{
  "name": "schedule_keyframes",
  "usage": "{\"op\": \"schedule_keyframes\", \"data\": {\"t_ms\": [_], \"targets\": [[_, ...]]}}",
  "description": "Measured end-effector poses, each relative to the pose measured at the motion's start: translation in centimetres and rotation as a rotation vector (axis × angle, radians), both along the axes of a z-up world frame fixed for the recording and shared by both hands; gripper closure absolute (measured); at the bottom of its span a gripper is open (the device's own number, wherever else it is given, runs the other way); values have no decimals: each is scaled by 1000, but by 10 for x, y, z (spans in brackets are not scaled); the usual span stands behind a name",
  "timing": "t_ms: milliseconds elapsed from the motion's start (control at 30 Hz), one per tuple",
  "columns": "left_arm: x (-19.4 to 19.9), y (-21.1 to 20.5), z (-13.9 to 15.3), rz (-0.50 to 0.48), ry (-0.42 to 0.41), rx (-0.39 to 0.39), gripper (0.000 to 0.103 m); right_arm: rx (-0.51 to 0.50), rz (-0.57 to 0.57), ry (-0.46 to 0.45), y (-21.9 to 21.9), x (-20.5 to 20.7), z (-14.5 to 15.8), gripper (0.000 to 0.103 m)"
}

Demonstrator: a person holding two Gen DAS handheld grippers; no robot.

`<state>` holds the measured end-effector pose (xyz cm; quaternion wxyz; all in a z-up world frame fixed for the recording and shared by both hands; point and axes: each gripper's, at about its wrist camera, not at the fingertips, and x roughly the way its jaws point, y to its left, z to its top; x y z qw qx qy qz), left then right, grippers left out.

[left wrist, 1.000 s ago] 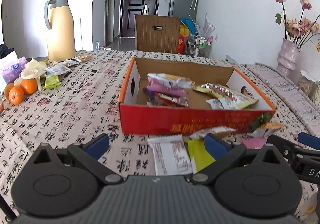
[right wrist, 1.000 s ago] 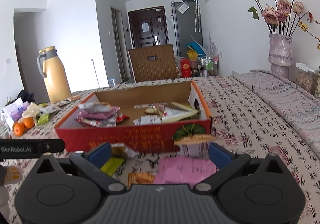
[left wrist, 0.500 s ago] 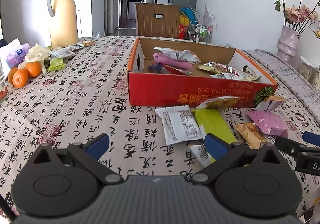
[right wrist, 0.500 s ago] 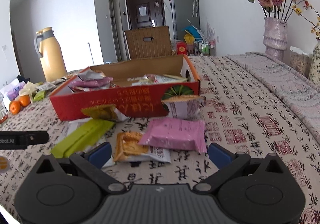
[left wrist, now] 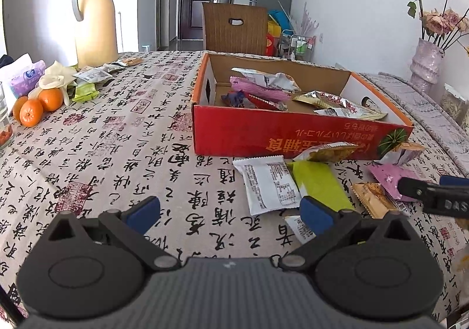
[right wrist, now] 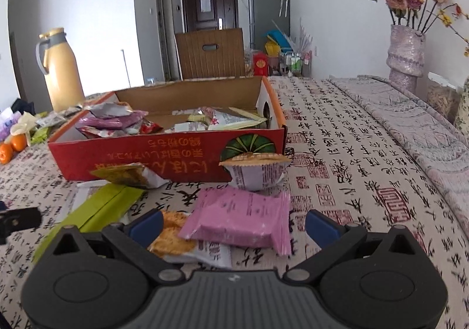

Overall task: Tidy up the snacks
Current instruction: 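Withdraw both open tools from the box back to the snack pile, then grasp the pink square packet with the right tool while the left tool grasps the green bar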

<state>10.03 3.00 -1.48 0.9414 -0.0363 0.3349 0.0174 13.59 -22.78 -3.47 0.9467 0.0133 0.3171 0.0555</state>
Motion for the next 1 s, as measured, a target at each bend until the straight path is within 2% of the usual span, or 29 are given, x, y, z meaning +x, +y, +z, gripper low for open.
{"op": "schedule_keyframes", "data": {"t_ms": [200,400,500,600,767,1000], "targets": [[1,0,0,0,1,2,0,-48,-1,81,6,30,-11,0],[3,-2,1,-1,5,5,0,-3,-7,110,4,44,-20,0],[3,-2,1,-1,5,5,0,51,-1,127,-1,48,-25,7],[4,-3,0,-2,6,8,0,68,-5,111,-5,45,-24,24],[5,-6,0,-7,8,13,0,83,5,92,-7,39,-23,38],[8,-12,3,-12,9,22,0,98,-1,45,-13,23,-17,39]]}}
